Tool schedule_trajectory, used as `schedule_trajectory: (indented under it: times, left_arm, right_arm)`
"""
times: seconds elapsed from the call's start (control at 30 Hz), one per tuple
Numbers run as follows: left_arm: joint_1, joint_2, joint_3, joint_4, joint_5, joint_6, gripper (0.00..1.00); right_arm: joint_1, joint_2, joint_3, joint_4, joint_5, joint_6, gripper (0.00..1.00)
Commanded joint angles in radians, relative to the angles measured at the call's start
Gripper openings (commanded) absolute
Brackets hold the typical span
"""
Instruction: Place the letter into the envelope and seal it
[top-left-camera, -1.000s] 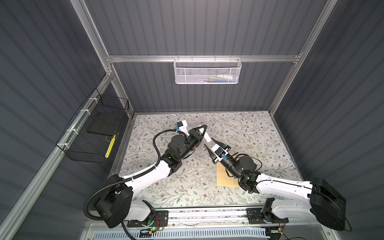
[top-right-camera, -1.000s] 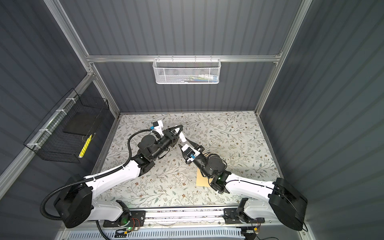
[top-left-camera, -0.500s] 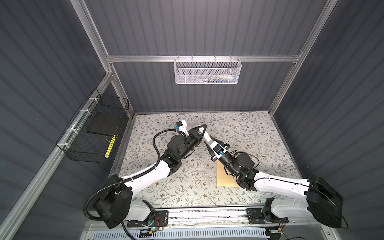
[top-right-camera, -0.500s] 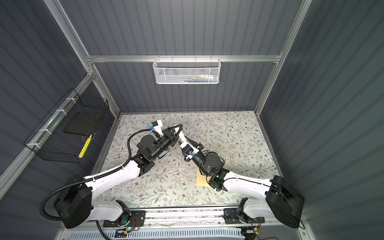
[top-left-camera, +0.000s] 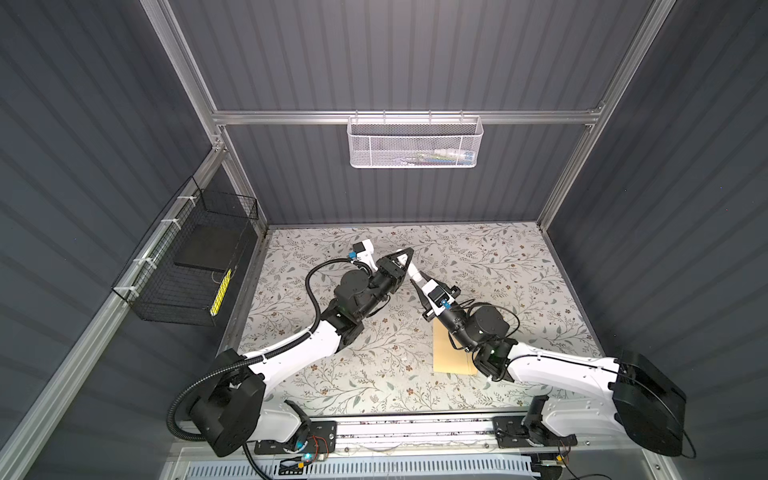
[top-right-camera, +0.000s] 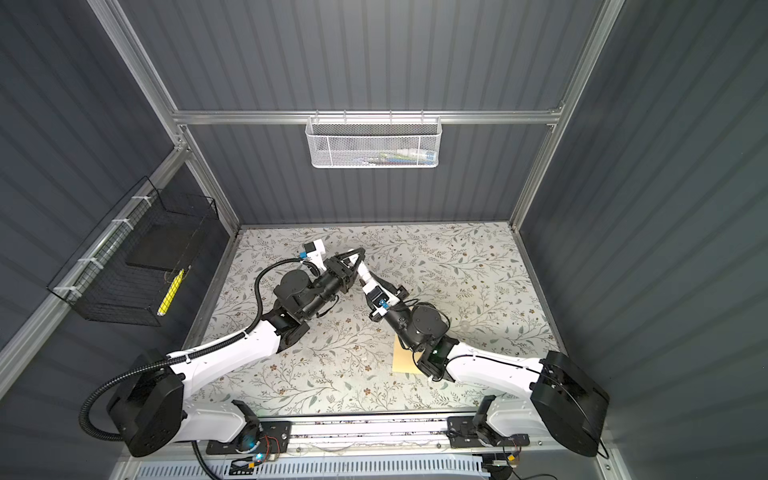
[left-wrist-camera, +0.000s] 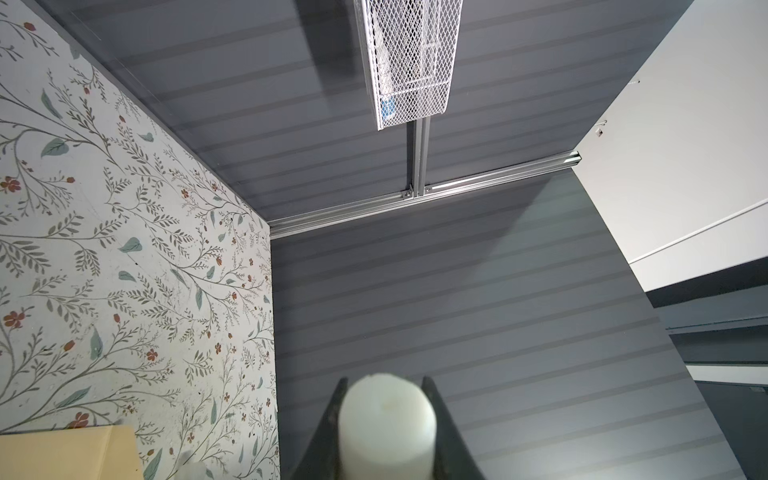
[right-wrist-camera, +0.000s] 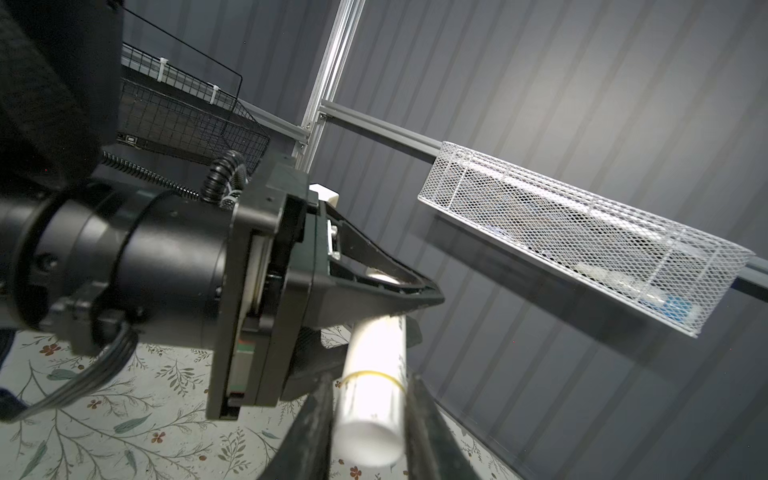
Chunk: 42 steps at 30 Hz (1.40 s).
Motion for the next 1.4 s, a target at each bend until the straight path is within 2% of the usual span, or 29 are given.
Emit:
schedule_trajectory:
  times: [0.0, 0.17, 0.3, 0.47, 0.53, 0.6, 0.73, 0.9, 1.1, 1.23, 1.37]
  left_arm:
    - [-0.001, -0.001, 0.011, 0.102, 0.027, -0.017, 0.0]
    - [-0.004, 0.014, 0.006, 0.136, 0.03, -0.018, 0.0]
    - [-0.008, 0.029, 0.007, 0.175, 0.034, -0.014, 0.0]
    - [-0.012, 0.048, -0.001, 0.24, 0.024, -0.01, 0.0]
    - [-0.012, 0.052, 0.0, 0.249, 0.024, -0.004, 0.0]
    - [-0.012, 0.049, -0.003, 0.24, 0.024, -0.004, 0.0]
    - [-0.012, 0.027, -0.009, 0.202, 0.022, 0.006, 0.0]
    - [-0.011, 0.01, -0.01, 0.164, 0.011, 0.01, 0.0]
    - [-0.011, 0.018, 0.0, 0.159, 0.017, 0.004, 0.0]
    - [-0.012, 0.019, 0.001, 0.156, 0.018, 0.007, 0.0]
    - [-0.012, 0.018, 0.0, 0.154, 0.02, 0.007, 0.0]
  right_arm:
    - [-0.005, 0.0, 0.029, -0.033, -0.013, 0.04, 0.26]
    - [-0.01, -0.025, 0.066, -0.123, -0.068, 0.13, 0.16]
    - [-0.028, -0.057, 0.09, -0.192, -0.136, 0.274, 0.15]
    - [-0.074, -0.08, 0.108, -0.207, -0.248, 0.642, 0.2]
    - [-0.074, -0.082, 0.127, -0.246, -0.282, 0.715, 0.26]
    - [-0.074, -0.105, 0.12, -0.266, -0.244, 0.767, 0.32]
    - [-0.074, -0.202, 0.1, -0.377, -0.149, 0.69, 0.41]
    - [-0.074, -0.263, 0.07, -0.473, -0.061, 0.504, 0.55]
    - [-0.075, -0.224, 0.062, -0.469, -0.072, 0.329, 0.71]
    - [-0.075, -0.184, 0.088, -0.433, -0.099, 0.307, 0.73]
    - [-0.074, -0.154, 0.12, -0.418, -0.107, 0.306, 0.71]
